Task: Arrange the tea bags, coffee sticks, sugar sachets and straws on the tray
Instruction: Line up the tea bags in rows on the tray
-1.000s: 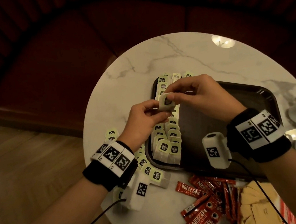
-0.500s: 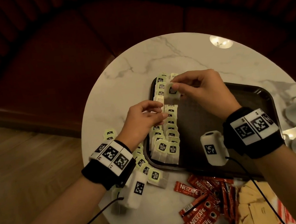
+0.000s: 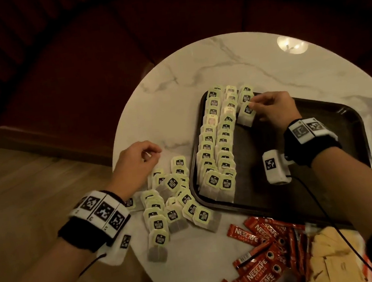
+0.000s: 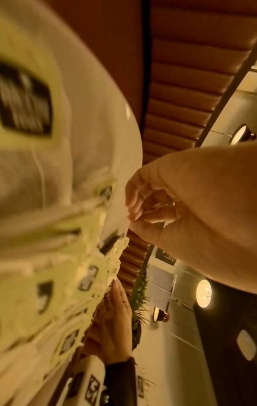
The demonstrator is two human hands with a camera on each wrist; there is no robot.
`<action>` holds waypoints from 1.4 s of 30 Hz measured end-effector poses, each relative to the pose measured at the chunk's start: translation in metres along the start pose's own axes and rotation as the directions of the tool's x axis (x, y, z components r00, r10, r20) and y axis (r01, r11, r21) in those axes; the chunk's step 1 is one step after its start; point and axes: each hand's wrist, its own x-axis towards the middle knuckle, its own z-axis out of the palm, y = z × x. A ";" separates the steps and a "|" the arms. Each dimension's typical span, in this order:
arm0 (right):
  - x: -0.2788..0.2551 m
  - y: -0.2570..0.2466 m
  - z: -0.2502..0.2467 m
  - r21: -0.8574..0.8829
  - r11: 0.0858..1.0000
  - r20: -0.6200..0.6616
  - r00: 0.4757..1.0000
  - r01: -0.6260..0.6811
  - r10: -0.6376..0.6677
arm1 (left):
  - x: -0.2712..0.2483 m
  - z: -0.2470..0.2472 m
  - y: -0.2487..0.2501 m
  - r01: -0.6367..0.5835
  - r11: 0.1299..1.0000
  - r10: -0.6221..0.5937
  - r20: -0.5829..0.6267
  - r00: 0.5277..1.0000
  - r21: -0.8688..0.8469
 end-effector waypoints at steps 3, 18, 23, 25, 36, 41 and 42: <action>0.010 0.002 0.000 0.010 1.000 -0.023 0.999 -0.026 0.026 | -0.007 -0.004 -0.010 0.003 1.000 -0.004 0.033 0.999 0.016; -0.128 -0.059 0.033 -0.163 0.923 0.364 0.891 0.349 -0.272 | -0.052 -0.010 -0.019 -0.005 0.998 0.016 0.166 0.986 -0.066; -0.173 -0.051 0.068 -0.209 0.740 0.725 0.609 0.639 -0.321 | -0.077 -0.015 -0.027 -0.076 0.994 0.048 0.303 0.952 0.080; -0.184 -0.043 0.083 -0.201 0.703 0.764 0.558 0.682 -0.323 | -0.086 -0.015 -0.032 -0.103 0.987 0.058 0.318 0.946 0.126; -0.210 -0.044 0.139 -0.210 0.699 0.671 0.621 0.683 -0.405 | -0.102 0.001 -0.056 -0.270 0.883 0.153 0.308 0.939 0.384; -0.212 -0.047 0.146 -0.153 0.792 0.686 0.641 0.591 -0.346 | -0.104 0.004 -0.060 -0.258 0.894 0.171 0.254 0.952 0.366; -0.213 -0.047 0.147 -0.144 0.805 0.687 0.643 0.576 -0.337 | -0.105 0.004 -0.061 -0.254 0.901 0.175 0.243 0.954 0.351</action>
